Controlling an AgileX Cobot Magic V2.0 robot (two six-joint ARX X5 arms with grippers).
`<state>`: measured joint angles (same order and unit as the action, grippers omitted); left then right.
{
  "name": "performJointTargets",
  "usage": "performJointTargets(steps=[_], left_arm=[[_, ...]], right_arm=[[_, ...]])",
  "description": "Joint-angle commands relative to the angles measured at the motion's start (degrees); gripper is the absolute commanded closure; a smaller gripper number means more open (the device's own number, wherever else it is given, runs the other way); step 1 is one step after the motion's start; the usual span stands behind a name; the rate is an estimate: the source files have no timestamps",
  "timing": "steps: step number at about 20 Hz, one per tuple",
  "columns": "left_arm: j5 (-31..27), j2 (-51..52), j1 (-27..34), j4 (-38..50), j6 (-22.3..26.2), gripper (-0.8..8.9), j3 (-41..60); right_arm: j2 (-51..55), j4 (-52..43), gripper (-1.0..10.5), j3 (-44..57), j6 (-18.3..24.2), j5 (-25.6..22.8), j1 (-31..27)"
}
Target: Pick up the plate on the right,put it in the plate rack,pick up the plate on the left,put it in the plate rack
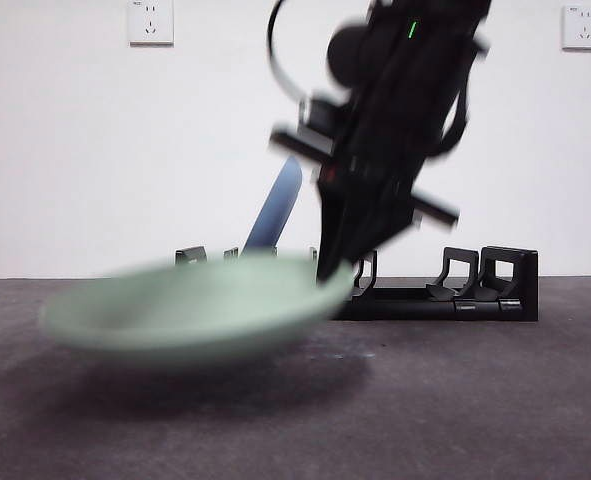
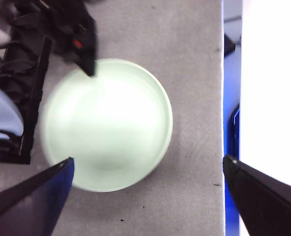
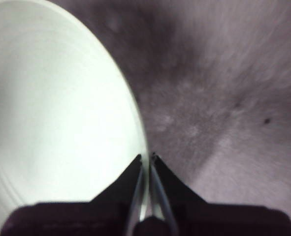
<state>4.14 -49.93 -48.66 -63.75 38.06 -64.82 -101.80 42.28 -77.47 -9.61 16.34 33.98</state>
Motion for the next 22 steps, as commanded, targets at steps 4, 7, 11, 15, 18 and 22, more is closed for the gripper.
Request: performJointTargets(steps=[4, 7, 11, 15, 18, 22], left_arm=[[-9.16, -5.14, -9.66, 4.22, 5.27, 3.07, 0.22], [-15.19, -8.02, -14.64, 8.85, 8.81, 3.07, 0.22], [-17.9, -11.61, -18.97, 11.39, 11.28, 3.12, 0.22], [-19.87, -12.85, -20.39, 11.65, 11.28, 3.6, 0.22], [-20.68, -12.94, -20.59, 11.58, 11.26, 5.66, 0.22], [-20.65, -12.94, -20.61, 11.54, 11.19, 7.0, 0.22]], right_arm=[[14.27, 7.37, 9.6, 0.26, 1.09, 2.4, -2.58], [19.82, 12.33, 9.6, 0.26, 1.73, 5.01, -3.04], [24.74, 14.86, 9.6, 0.26, 1.6, 8.48, -3.04], [27.1, 15.54, 9.6, 0.26, 0.96, 9.2, -3.04], [28.11, 16.24, 9.6, 0.26, 0.79, 9.16, -3.04], [28.59, 16.59, 9.6, 0.26, 0.7, 9.18, -3.04]])
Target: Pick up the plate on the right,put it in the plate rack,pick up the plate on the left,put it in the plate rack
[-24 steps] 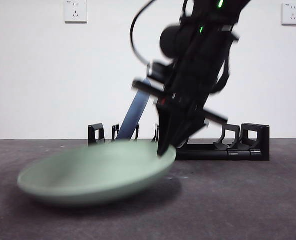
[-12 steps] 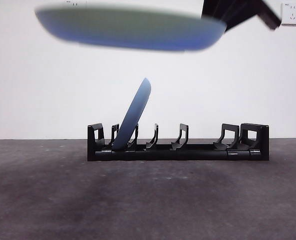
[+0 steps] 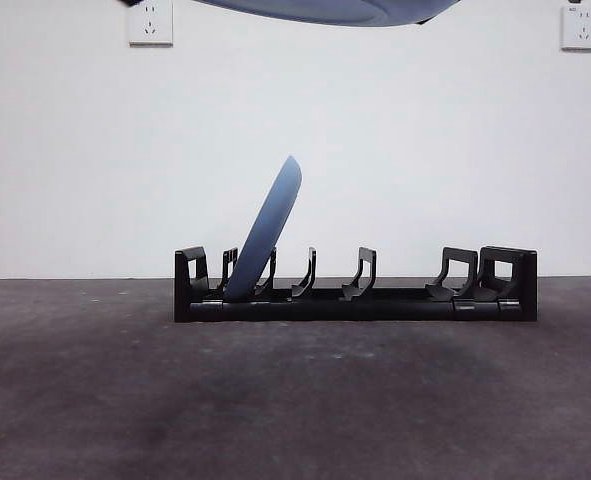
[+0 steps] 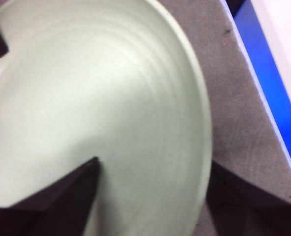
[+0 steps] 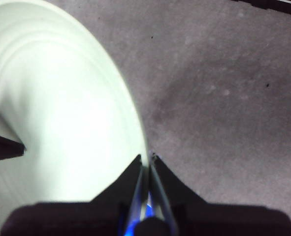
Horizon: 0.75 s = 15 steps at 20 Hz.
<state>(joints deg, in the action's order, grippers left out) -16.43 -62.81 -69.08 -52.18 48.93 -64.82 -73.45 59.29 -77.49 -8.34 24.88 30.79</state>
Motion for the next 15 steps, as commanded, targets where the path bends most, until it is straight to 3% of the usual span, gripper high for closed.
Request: performJointTargets(steps=[1, 4, 7, 15], left_arm=[[0.0, -0.07, -0.22, -0.04, 0.17, 7.0, 0.22], [1.11, -0.07, -0.28, 0.02, -1.01, 7.1, 0.22], [2.97, -0.04, -0.42, -0.09, -2.27, 8.16, 0.22], [3.32, -0.04, -0.79, -0.55, -2.43, 8.22, 0.22]], right_arm=[[0.24, -0.33, 9.6, 0.28, -0.63, 0.61, 0.15], [0.22, -0.24, 9.6, 0.28, -0.72, 0.26, 0.15], [0.22, -0.13, 9.6, 0.28, -0.79, -1.51, 0.15], [0.22, 0.74, 9.6, 0.28, -0.7, -2.89, -0.15]])
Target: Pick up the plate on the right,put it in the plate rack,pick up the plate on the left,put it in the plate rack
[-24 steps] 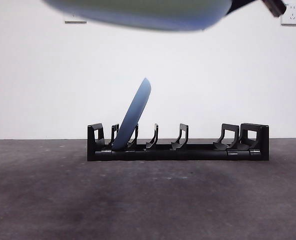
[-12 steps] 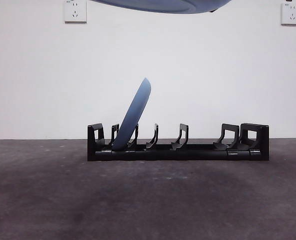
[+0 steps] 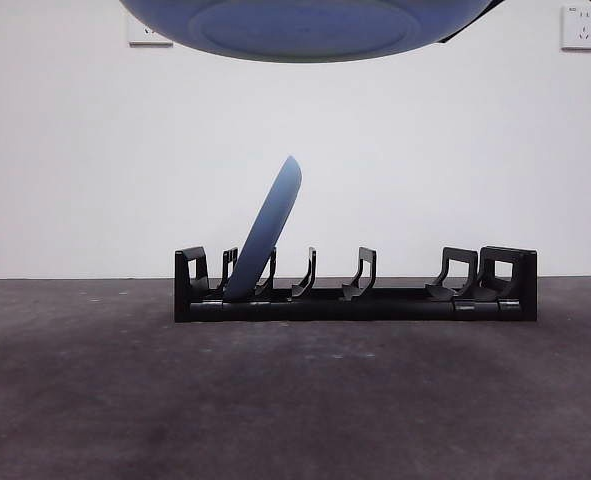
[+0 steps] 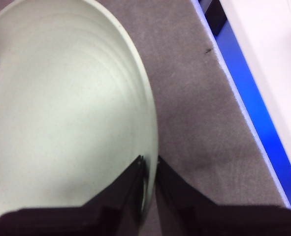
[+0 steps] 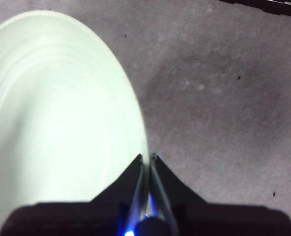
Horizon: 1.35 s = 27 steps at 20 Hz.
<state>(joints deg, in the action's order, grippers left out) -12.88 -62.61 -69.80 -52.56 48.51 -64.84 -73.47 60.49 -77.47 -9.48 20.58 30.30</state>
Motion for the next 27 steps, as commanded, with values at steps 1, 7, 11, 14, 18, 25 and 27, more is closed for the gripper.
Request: performJointTargets(steps=[1, 7, 11, 14, 18, 25, 27], left_arm=[[-0.2, -0.24, -0.07, -0.17, -2.01, 8.22, 0.24], [1.66, -0.24, -0.04, 0.0, -3.48, 8.22, 0.24], [4.92, -0.24, 0.0, 1.31, -5.27, 8.22, 0.24], [6.51, -0.42, 0.02, 3.74, -5.53, 8.22, 0.24], [9.42, -1.27, 0.37, 8.26, -8.48, 8.22, 0.24], [16.46, -5.01, 7.39, 28.98, -22.73, 8.22, 0.24], [19.89, -6.95, 11.08, 38.77, -28.89, 8.22, 0.24]], right_arm=[[0.24, -0.46, 9.6, 0.26, 0.44, 1.16, 0.33], [0.28, -0.63, 9.0, 0.22, 0.46, -0.15, 0.33], [1.11, -1.11, 6.3, -0.55, 0.7, -3.3, 0.33], [2.38, -1.07, 6.2, -2.08, 1.14, -5.05, 0.33], [5.6, -0.79, 6.2, -5.64, 1.09, -7.82, 0.33], [17.77, 0.94, 6.3, -11.3, 0.63, -13.66, 0.37], [20.9, 4.13, 6.3, -11.3, 0.63, -15.78, 0.37]])
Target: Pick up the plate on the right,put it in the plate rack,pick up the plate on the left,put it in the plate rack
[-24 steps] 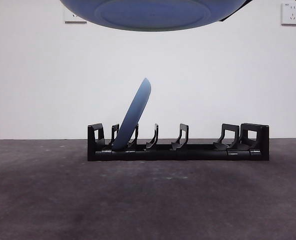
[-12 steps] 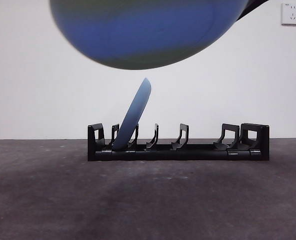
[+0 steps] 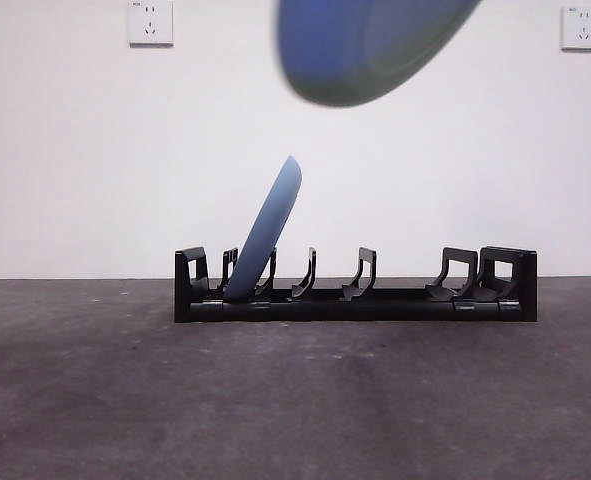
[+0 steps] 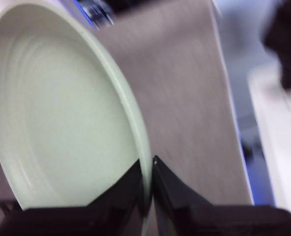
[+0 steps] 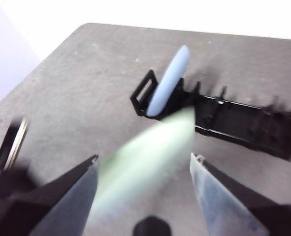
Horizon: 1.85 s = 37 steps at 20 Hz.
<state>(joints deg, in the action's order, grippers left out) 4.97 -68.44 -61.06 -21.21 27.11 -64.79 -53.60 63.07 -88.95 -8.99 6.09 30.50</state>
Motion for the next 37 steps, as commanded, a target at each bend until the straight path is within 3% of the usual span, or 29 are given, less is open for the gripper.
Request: performJointTargets(steps=[1, 6, 10, 12, 15, 25, 37], left_arm=[[3.28, -2.32, 4.22, 12.26, -10.47, 8.22, 0.2], [4.02, -9.2, 10.32, 28.89, -21.27, 8.22, 0.2], [3.32, -15.89, 13.55, 38.18, -25.46, 8.22, 0.2], [-0.17, -19.74, 14.95, 42.1, -27.1, 8.22, 0.2], [-0.26, -24.92, 16.94, 46.58, -27.45, 8.22, 0.2], [3.39, -36.76, 21.22, 49.29, -28.59, 8.22, -4.9], [0.98, -43.23, 22.4, 44.09, -28.52, 8.22, -8.02]], right_arm=[[2.4, 3.65, 6.3, 0.17, 0.17, -2.34, 0.17], [5.66, 11.45, 6.3, 0.17, 0.13, -3.13, 0.2], [7.04, 14.93, 6.3, 0.17, 0.07, -3.17, 0.2], [7.04, 15.82, 6.3, 0.22, 0.07, -3.17, 0.2], [7.02, 15.82, 6.3, 0.24, 0.0, -3.13, 0.2], [6.99, 15.82, 6.3, 0.83, -0.5, -3.15, 0.2], [7.02, 15.82, 6.3, 1.07, -0.02, -3.21, 0.2]])
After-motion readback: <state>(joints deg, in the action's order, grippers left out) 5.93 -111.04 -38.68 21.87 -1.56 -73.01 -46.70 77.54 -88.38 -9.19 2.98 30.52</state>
